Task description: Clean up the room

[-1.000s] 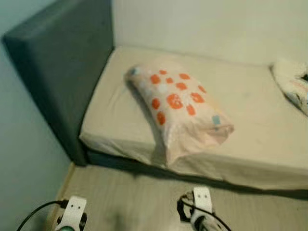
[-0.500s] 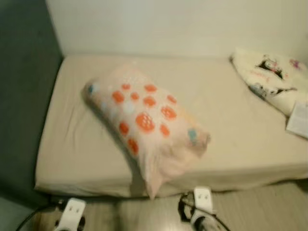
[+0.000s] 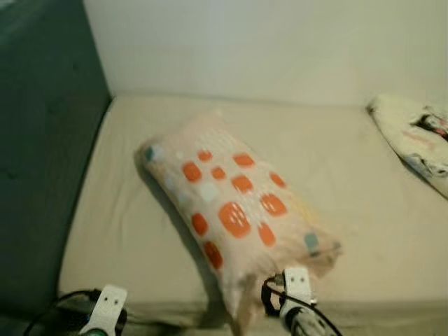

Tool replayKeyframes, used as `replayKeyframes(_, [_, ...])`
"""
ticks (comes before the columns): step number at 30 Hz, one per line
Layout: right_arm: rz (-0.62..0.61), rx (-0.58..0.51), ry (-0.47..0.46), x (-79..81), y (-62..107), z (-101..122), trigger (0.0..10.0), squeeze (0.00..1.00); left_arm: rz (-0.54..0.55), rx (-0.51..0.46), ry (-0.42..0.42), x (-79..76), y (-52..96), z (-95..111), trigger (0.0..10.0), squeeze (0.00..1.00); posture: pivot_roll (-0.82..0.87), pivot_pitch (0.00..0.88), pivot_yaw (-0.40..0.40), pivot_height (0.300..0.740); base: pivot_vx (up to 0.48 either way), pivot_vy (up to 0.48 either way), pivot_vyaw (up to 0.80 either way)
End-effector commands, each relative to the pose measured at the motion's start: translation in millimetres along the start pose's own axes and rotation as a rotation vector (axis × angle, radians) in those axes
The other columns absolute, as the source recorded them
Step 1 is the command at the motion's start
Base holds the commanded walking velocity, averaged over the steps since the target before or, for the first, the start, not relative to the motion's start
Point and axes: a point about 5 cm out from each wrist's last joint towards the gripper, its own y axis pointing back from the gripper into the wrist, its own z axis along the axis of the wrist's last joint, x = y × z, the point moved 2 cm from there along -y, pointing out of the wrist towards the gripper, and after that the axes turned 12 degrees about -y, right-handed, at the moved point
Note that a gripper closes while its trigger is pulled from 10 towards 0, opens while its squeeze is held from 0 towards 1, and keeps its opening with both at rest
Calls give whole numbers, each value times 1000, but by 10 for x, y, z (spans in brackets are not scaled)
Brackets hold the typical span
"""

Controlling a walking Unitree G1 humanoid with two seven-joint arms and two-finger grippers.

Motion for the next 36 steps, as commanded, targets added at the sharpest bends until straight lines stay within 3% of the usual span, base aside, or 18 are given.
replayKeyframes(1, [-31, 39, -1, -108, 38, -102, 10000, 0, -22, 20, -10, -81, 24, -59, 10000, 0, 126, 34, 11, 740, 0, 0, 0])
replayKeyframes(13, [-19, 25, -16, -53, 30, -85, 10000, 0, 3, -50, -22, -43, 19, 39, 10000, 0, 132, 37, 12, 730, 0, 0, 0])
replayKeyframes(18, [5, -55, -58, 31, -25, 117, 10000, 0, 72, -182, -23, 146, -3, 309, 10000, 0, 132, 43, 14, 700, 0, 0, 0])
replayKeyframes(25, [35, -172, -133, 125, -83, 430, 10000, 0, 117, -293, -40, 339, -18, 594, 10000, 0, 145, 53, 9, 660, 0, 0, 0])
replayKeyframes(36, [18, -294, -201, 48, -106, 769, 10000, 0, 133, -352, -40, 413, 15, 731, 10000, 0, 147, 64, 14, 625, 0, 0, 0])
